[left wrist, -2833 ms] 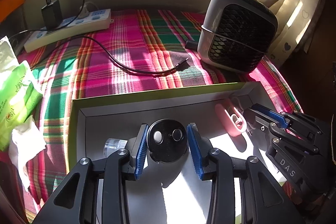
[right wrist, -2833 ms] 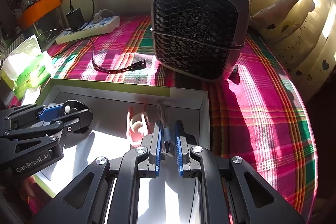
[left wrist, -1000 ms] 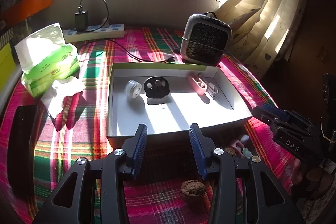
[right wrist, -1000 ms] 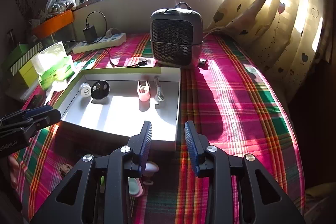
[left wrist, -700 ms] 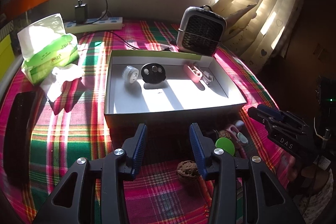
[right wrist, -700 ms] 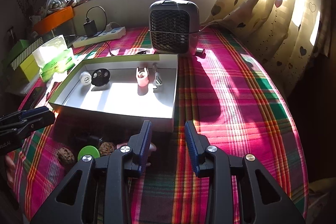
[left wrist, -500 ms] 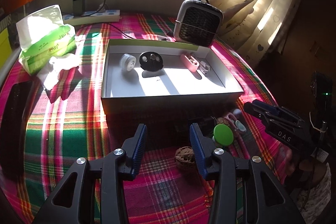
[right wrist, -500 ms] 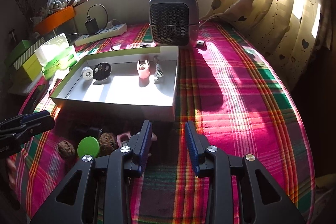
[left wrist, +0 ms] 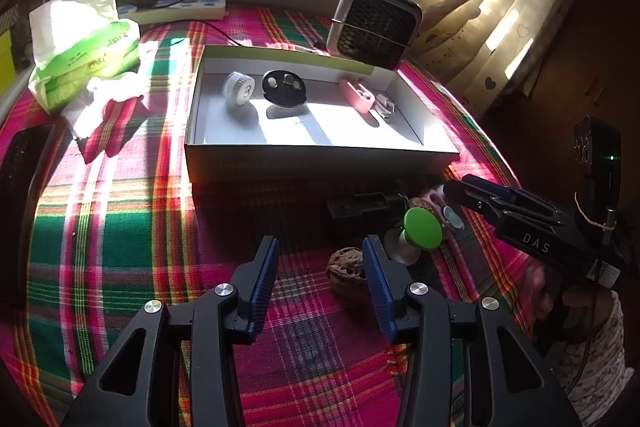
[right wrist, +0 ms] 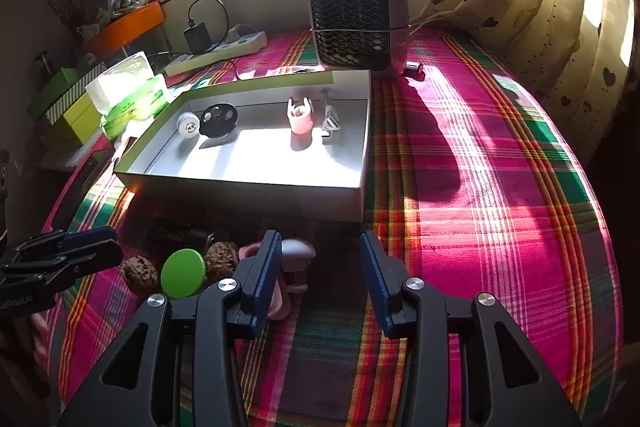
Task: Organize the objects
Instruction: 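Withdraw both open tools from the box toward the green mushroom and walnut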
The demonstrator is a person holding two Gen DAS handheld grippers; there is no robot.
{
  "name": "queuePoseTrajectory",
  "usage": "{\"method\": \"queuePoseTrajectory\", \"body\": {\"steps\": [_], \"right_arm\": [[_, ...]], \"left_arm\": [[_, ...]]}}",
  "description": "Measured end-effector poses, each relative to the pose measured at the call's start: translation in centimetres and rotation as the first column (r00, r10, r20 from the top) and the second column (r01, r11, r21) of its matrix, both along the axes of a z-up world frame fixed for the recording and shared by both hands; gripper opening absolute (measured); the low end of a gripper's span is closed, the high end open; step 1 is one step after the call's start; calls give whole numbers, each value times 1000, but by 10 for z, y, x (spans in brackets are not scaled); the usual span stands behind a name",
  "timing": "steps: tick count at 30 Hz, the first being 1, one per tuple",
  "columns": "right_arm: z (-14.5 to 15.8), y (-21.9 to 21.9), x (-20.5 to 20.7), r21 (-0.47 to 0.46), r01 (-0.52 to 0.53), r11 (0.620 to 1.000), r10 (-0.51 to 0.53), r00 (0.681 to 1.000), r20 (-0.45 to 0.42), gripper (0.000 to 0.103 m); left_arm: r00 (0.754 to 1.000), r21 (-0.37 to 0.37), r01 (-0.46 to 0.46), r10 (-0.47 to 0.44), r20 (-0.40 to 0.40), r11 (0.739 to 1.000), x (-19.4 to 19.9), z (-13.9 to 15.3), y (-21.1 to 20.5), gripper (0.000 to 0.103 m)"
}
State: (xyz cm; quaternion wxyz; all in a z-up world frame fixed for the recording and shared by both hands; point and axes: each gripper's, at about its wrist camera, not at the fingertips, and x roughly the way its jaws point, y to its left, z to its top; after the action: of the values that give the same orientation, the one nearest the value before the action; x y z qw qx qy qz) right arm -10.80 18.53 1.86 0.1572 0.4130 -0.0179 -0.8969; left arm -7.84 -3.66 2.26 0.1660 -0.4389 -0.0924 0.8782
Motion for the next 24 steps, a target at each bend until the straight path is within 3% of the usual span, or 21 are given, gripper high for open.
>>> {"method": "queuePoseTrajectory", "body": {"steps": [24], "right_arm": [[0, -9, 0, 82, -26, 996, 28, 999, -16, 43]], "left_arm": [[999, -13, 24, -24, 25, 1000, 2, -7, 13, 42]]}}
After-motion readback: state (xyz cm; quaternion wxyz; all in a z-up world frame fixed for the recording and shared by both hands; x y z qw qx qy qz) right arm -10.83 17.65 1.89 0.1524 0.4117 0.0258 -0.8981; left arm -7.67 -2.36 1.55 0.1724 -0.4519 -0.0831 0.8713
